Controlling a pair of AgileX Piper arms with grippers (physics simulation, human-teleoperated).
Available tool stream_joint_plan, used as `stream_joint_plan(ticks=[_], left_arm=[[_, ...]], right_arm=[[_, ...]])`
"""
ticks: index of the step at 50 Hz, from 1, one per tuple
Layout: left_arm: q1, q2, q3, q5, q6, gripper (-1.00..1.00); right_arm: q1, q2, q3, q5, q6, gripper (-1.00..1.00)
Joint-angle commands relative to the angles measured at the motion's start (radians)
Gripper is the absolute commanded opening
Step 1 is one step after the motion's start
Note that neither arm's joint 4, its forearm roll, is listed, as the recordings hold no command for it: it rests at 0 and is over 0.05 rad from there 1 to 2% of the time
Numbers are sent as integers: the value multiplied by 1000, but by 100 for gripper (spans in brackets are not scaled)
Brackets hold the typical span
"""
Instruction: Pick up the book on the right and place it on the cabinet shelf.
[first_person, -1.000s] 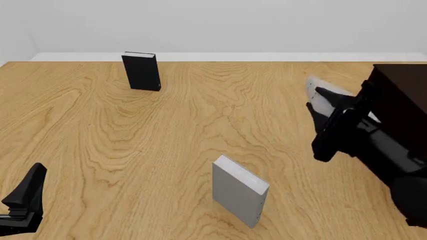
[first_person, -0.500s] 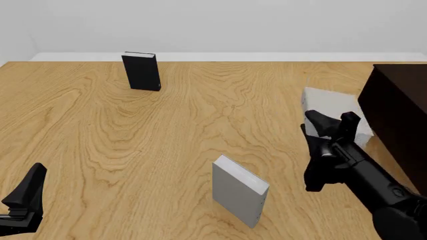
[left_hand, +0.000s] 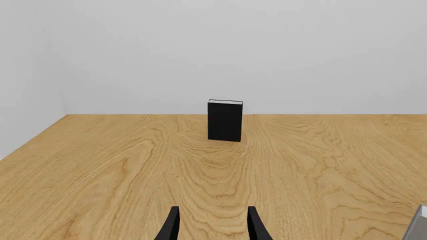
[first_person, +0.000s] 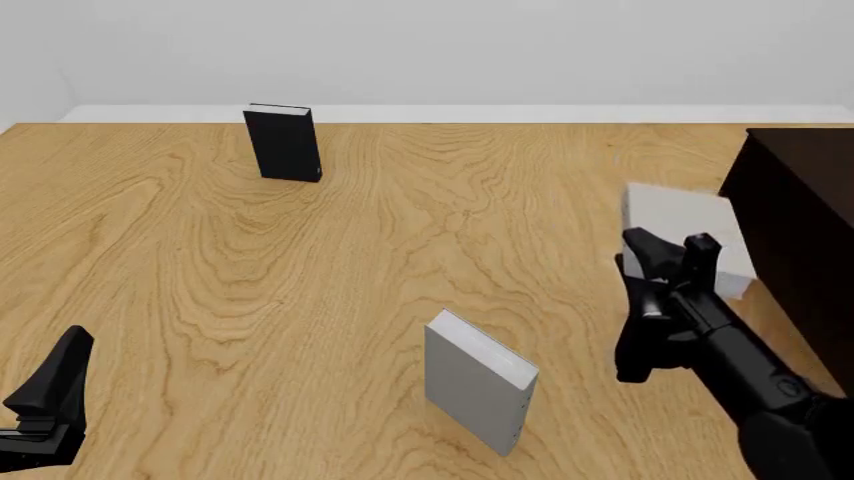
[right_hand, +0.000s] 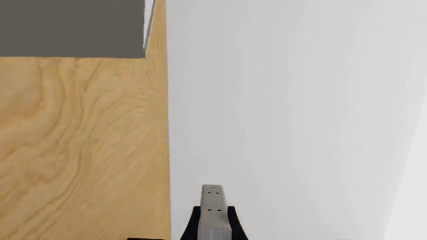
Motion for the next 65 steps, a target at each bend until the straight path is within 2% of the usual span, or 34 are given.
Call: stream_joint_plan(ticks=[1,20,50,65], left_arm=[[0,0,0,0,0,100],[0,0,0,0,0,100],[0,0,0,0,0,100],[0,0,0,0,0,100]], right_arm=[[-33,65,1,-73,14,-100],[-72,119,-11,-84,-13,-100],[-170,124,19,-84,3,-100],[-196,138,9,-84,-12,-100]])
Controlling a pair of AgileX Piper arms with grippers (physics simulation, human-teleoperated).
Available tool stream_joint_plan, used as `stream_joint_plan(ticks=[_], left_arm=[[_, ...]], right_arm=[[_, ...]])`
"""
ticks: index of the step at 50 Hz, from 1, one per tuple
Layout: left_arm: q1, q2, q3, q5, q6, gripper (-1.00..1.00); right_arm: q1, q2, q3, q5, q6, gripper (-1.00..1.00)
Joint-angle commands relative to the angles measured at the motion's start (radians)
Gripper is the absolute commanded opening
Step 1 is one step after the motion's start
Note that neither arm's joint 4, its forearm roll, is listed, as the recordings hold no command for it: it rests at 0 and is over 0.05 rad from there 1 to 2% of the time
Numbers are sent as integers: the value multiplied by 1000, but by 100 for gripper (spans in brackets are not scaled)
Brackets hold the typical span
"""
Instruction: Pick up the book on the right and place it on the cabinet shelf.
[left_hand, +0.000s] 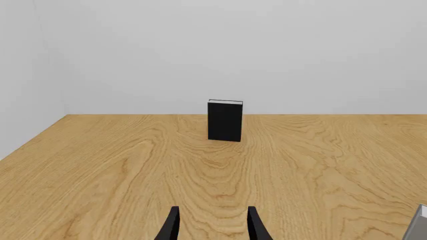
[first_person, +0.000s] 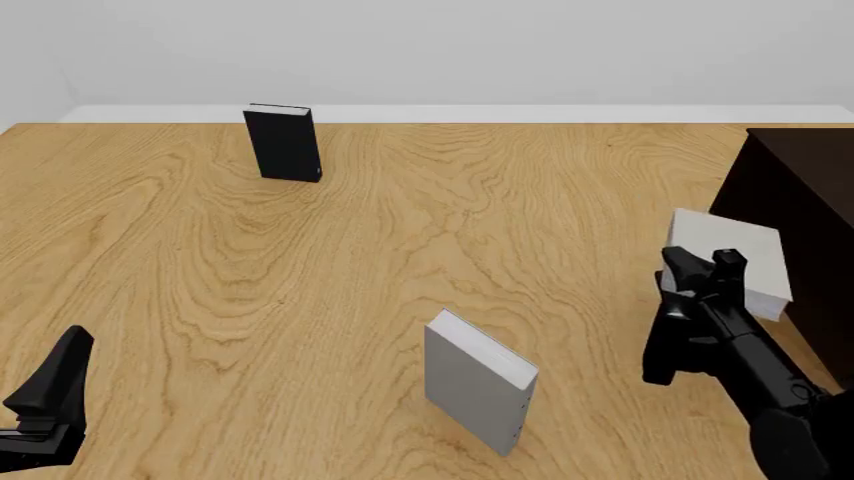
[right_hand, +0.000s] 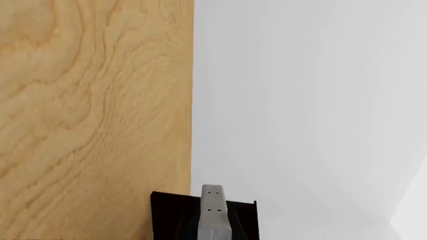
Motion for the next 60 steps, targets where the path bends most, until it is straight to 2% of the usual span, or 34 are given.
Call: stream_joint_plan(ticks=[1,60], left_arm=[[0,0,0,0,0,100],[0,0,0,0,0,100]], right_arm=[[-21,1,-9,-14,12,-100],[-186,72,-66,-14,-20,-100]])
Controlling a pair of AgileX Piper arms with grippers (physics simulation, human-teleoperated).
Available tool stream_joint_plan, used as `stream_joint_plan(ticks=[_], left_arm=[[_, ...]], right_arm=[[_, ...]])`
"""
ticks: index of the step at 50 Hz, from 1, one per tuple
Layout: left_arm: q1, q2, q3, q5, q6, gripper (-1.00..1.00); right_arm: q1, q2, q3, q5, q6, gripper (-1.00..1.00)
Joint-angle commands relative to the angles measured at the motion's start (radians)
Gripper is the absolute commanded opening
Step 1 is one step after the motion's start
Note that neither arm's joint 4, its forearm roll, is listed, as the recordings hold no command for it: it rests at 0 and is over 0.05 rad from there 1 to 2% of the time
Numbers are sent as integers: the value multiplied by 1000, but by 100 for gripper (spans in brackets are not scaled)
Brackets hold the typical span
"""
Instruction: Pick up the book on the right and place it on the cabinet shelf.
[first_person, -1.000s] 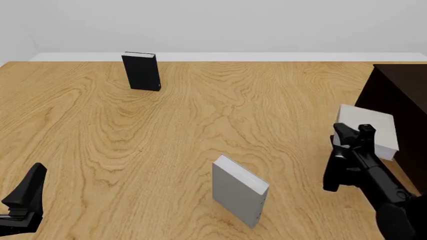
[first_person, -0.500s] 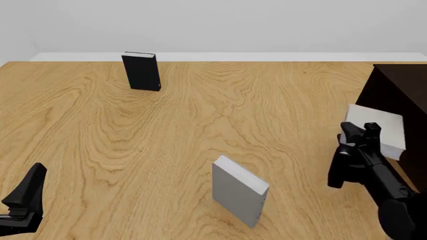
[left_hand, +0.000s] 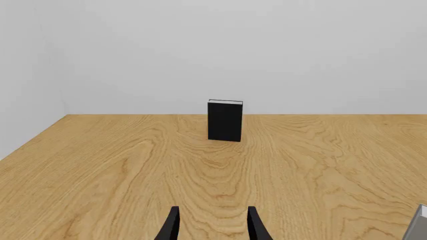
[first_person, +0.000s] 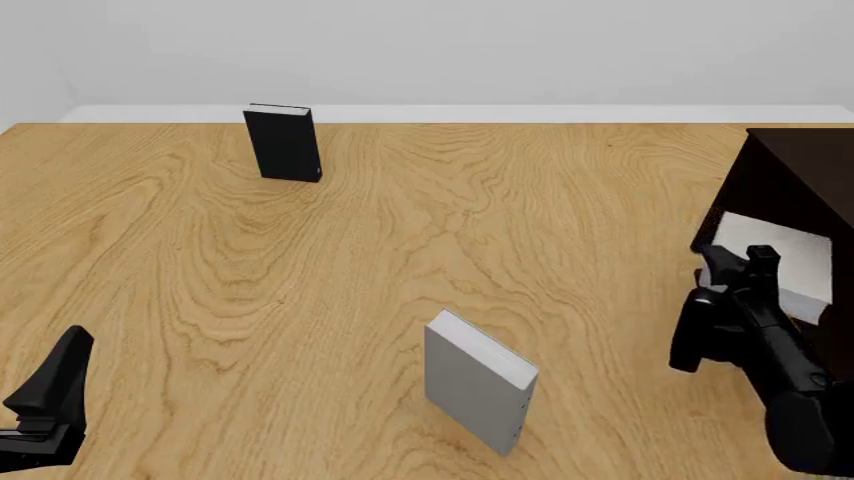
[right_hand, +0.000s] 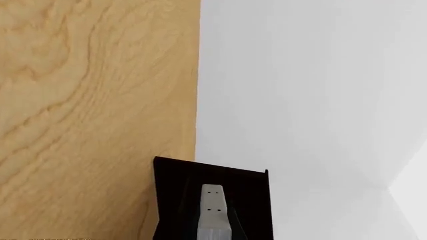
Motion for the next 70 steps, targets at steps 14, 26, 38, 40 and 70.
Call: stream_joint_plan(ticks=[14,26,38,40,70], left_arm=[[0,0,0,0,0,100],[0,0,0,0,0,100],[0,0,0,0,0,100],[0,0,0,0,0,100],[0,0,0,0,0,100]], right_arm=[[-68,19,-48,-13,8,-100],[-94,53,-80,-13,6,-100],[-131,88,-112,-13,18,-100],[-134,93,-118,-13,20,-100],[-175,183,-197,-13,31,-100]])
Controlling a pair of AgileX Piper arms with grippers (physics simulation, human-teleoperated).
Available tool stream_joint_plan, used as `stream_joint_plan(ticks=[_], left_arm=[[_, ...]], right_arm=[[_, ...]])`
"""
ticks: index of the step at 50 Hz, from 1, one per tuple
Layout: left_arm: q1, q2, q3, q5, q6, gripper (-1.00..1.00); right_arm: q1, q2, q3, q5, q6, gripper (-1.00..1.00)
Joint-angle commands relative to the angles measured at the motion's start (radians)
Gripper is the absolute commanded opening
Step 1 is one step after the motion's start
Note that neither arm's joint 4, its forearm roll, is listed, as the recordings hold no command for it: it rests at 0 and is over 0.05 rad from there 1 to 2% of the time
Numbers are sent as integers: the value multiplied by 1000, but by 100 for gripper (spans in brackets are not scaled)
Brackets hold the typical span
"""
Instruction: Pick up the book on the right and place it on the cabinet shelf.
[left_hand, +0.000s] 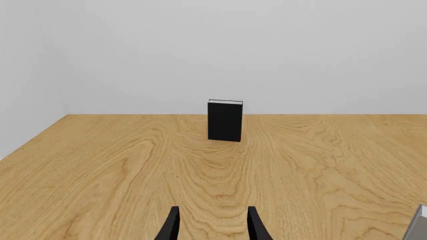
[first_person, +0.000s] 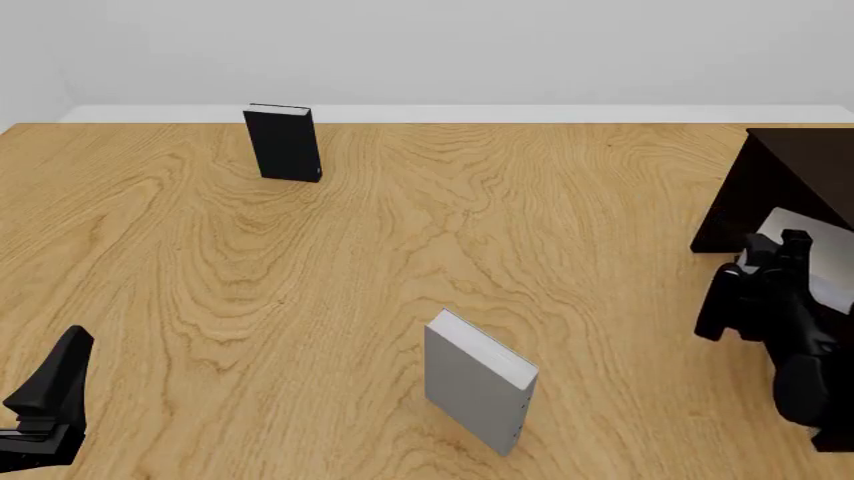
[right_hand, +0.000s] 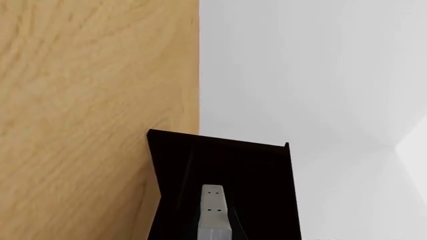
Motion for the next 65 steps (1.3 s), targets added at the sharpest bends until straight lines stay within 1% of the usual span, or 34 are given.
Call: stream_joint_plan(ticks=[1,9,17,25,34,38,45,58,65], left_arm=[[0,0,0,0,0,100],[0,0,0,0,0,100],[0,0,0,0,0,100],[0,0,0,0,0,100],[0,0,0,0,0,100],[0,0,0,0,0,100],[0,0,0,0,0,100],[0,0,0,0,0,100],[0,0,0,0,0,100]], right_arm=[[-10,28,-32,-13,26,-100],[-11,47,-43,-13,37,-100],[-8,70,-41,-13,67,-100],[-18,83,-43,-13,70,-100],[-23,96,-36,-13,90,-100],[-30,102,-32,-13,90,-100],[-26,101,-25,-13,114,-100],[-25,90,-16,-13,124,-100],[-29,83,-14,-13,119,-100]])
